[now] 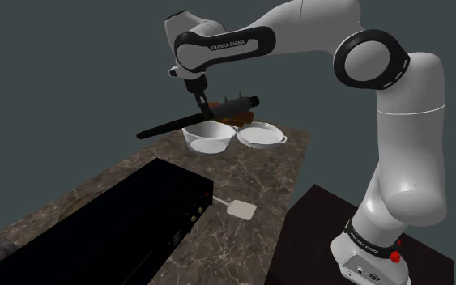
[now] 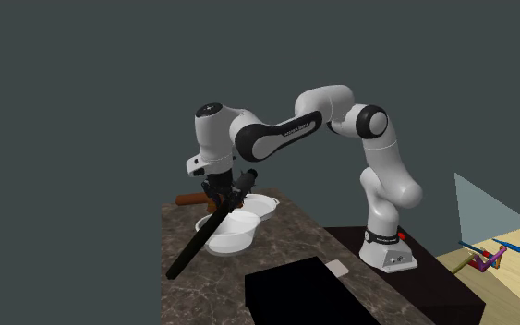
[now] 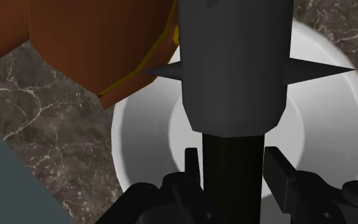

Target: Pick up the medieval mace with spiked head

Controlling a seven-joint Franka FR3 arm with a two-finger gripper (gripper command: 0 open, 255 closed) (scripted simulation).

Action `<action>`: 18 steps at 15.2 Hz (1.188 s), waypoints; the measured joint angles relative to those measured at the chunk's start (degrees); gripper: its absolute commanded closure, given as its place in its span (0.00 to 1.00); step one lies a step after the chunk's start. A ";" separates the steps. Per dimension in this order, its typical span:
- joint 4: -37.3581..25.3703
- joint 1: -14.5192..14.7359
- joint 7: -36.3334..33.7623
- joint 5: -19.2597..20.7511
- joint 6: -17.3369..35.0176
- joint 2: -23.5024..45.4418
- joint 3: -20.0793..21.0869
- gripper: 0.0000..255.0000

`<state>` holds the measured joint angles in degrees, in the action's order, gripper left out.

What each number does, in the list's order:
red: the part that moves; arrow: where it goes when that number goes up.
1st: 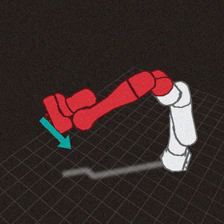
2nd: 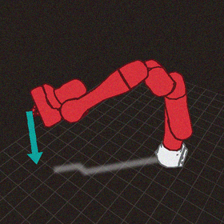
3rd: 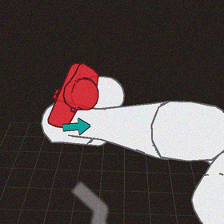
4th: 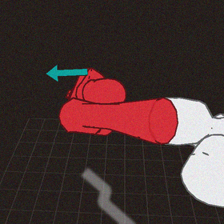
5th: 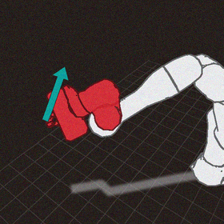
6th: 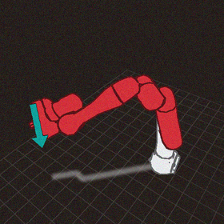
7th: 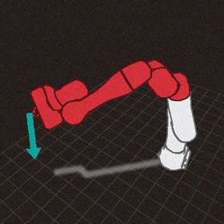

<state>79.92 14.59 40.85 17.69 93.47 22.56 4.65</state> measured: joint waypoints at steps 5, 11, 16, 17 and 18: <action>-1.48 0.05 0.41 -0.03 -1.58 -0.02 -0.03 1.00; -6.42 0.27 1.60 -0.01 -5.96 0.42 -0.10 1.00; -11.75 0.69 2.63 0.07 -10.26 1.29 -0.11 1.00; -12.80 0.75 2.87 0.10 -11.12 1.45 -0.12 1.00; -13.43 0.79 2.99 0.12 -11.57 1.60 -0.13 1.00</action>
